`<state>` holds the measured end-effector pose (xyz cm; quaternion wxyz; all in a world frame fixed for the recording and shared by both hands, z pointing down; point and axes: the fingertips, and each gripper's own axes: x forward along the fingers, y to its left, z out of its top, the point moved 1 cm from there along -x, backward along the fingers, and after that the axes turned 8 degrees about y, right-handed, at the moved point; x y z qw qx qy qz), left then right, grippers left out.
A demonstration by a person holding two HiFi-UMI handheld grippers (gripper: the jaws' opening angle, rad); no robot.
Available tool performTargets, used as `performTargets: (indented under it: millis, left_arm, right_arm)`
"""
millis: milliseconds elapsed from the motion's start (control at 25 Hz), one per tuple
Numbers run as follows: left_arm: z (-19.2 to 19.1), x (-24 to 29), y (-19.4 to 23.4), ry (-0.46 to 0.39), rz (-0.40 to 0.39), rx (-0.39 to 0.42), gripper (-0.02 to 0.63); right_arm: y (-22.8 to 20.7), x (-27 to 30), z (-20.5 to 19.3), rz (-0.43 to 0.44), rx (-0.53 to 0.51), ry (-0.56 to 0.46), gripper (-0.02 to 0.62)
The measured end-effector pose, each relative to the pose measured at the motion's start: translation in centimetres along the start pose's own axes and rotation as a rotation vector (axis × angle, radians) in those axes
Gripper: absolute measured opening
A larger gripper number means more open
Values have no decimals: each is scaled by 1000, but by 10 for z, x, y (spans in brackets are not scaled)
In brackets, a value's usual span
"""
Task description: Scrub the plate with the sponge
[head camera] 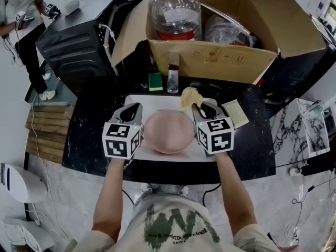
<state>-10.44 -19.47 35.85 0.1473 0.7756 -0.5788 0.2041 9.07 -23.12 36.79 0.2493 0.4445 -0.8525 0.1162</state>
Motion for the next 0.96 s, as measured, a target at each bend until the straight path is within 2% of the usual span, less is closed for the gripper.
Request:
performTargets:
  millis: [560,960]
  left_arm:
    - [3,-2,5,-15,-2,21,5]
    - [1,-2,5,-16,-10,15,5]
  right_arm:
    - [2,-9,8,-23,-2,-62,60]
    - [4,-10,9,-31,-12,-64,60]
